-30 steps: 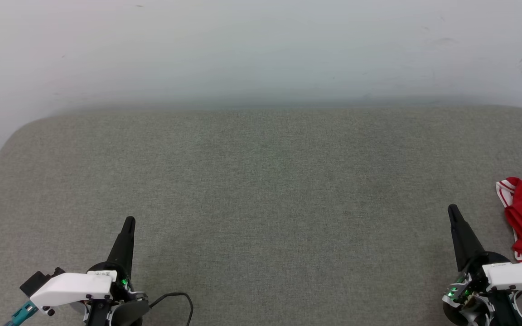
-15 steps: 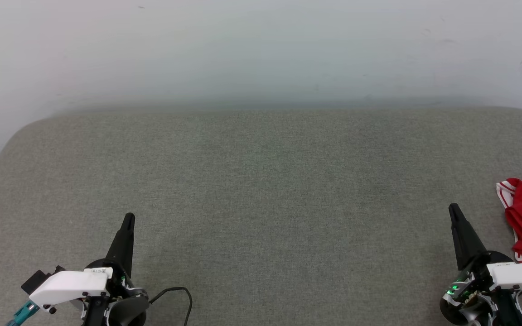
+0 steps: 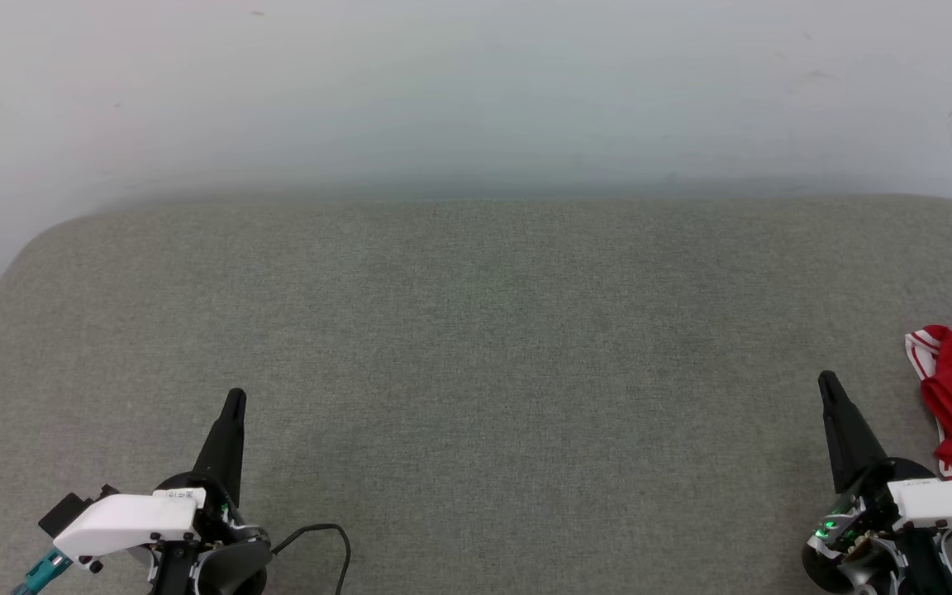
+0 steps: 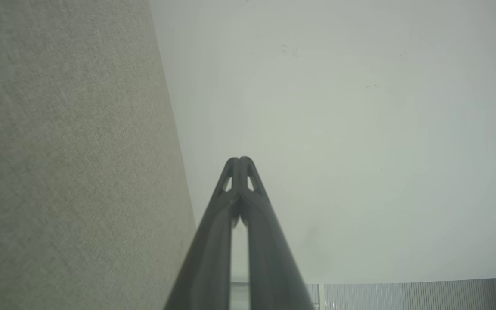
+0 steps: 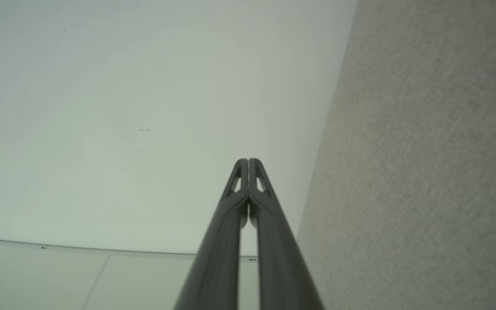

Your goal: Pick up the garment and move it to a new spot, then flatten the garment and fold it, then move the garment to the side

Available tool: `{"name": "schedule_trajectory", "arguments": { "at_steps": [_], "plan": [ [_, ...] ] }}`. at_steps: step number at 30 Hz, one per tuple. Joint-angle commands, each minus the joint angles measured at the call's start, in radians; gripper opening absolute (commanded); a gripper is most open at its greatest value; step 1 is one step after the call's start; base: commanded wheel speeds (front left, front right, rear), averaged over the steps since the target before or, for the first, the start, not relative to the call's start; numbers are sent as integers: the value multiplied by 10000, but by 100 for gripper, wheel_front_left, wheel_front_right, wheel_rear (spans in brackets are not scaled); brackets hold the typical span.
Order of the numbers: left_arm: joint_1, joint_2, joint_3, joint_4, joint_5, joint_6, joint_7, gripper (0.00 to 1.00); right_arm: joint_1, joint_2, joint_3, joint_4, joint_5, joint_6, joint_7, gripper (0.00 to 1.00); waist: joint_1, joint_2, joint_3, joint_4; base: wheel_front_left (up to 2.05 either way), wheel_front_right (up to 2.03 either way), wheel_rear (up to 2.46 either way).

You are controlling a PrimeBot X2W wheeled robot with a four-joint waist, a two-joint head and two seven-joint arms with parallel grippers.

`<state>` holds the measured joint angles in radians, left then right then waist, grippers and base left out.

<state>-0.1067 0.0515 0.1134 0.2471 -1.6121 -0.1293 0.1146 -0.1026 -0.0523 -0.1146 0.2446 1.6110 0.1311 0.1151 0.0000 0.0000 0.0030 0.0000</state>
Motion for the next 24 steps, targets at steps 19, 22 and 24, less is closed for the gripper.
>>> {"name": "schedule_trajectory", "arguments": {
  "at_steps": [19, 22, 24],
  "plan": [
    [-54, -24, 27, -5, -14, -35, 29, 0, -104, 37, -4, 11, 35, -7, 7, 0, 0, 0, 1, 0, 0, 0, 0],
    [-53, -24, 24, -5, -14, -35, 29, 0, -104, 37, -5, 11, 35, -7, 7, 0, 0, 0, 1, 0, 0, 0, 0],
    [-53, -24, 30, -5, -15, -35, 29, 0, -104, 37, -2, 11, 36, -7, 7, 0, 0, 0, 1, 0, 0, 0, 0]
  ]
}}
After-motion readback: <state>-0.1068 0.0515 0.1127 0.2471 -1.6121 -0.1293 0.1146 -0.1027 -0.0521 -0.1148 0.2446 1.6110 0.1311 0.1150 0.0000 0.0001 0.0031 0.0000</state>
